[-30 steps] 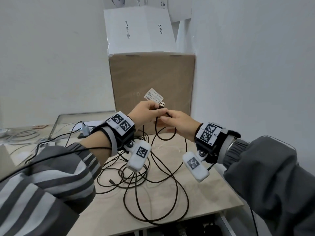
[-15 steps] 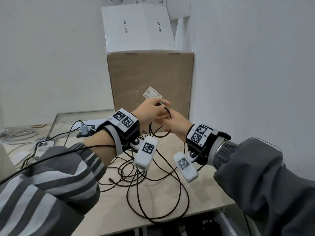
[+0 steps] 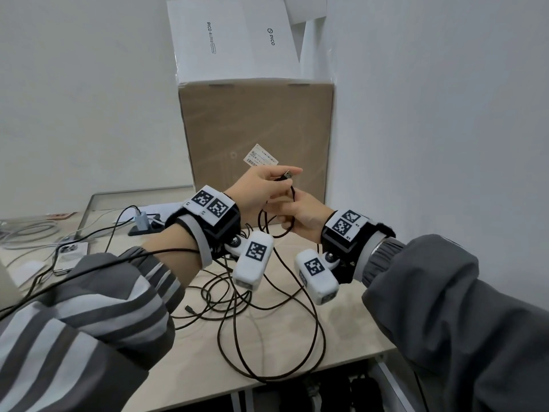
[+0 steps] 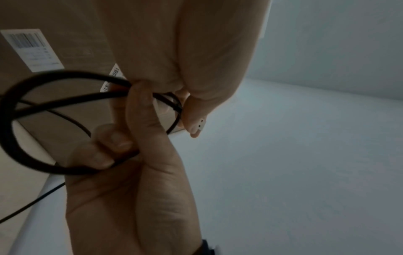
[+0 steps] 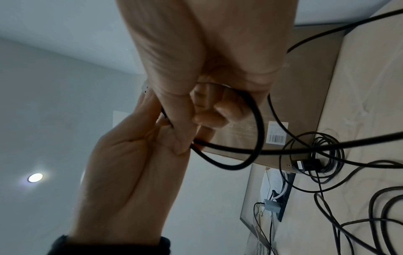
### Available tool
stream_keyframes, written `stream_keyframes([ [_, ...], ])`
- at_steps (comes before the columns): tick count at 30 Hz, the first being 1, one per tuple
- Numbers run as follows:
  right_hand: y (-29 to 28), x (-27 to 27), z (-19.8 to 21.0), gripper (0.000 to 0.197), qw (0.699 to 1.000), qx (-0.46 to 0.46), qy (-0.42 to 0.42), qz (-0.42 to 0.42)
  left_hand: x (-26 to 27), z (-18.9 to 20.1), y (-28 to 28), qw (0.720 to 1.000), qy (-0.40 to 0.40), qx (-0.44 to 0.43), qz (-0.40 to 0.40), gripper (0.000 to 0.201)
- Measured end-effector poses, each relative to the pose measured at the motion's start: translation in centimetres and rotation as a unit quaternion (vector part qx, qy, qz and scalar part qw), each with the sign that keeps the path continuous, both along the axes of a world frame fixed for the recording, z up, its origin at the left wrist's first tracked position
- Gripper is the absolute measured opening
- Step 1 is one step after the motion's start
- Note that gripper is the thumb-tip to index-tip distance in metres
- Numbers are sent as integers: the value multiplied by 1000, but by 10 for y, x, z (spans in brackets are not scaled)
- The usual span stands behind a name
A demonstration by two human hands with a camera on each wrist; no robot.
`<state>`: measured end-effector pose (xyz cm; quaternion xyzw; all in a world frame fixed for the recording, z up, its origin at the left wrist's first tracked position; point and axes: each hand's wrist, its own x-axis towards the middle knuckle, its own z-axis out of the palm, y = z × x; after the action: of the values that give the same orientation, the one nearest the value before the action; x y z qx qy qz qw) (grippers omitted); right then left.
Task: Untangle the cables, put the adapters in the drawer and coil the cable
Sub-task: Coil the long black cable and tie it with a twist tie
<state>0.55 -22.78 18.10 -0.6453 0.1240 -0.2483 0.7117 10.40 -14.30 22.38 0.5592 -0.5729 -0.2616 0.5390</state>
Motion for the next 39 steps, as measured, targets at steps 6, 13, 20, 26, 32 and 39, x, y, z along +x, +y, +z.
stream_keyframes([
  [6,6,3,-7,18,998,-42,-19,-50,1,-3,-5,1000,-25,8,10,31],
  [13,0,5,5,15,984,17,-68,-164,-3,-28,-12,996,39,81,2,43],
  [20,-13,-2,10,8,979,58,-72,-183,-6,-34,-20,992,76,101,-22,56],
  [26,-23,-31,0,21,984,53,-89,-146,-5,-39,-27,997,-4,63,32,47],
  [32,-32,-59,-25,20,977,-50,-17,-207,-7,-51,-36,987,-115,48,99,32],
  [39,-50,-53,-40,26,948,-243,77,-191,19,-58,-52,931,-318,85,158,31],
])
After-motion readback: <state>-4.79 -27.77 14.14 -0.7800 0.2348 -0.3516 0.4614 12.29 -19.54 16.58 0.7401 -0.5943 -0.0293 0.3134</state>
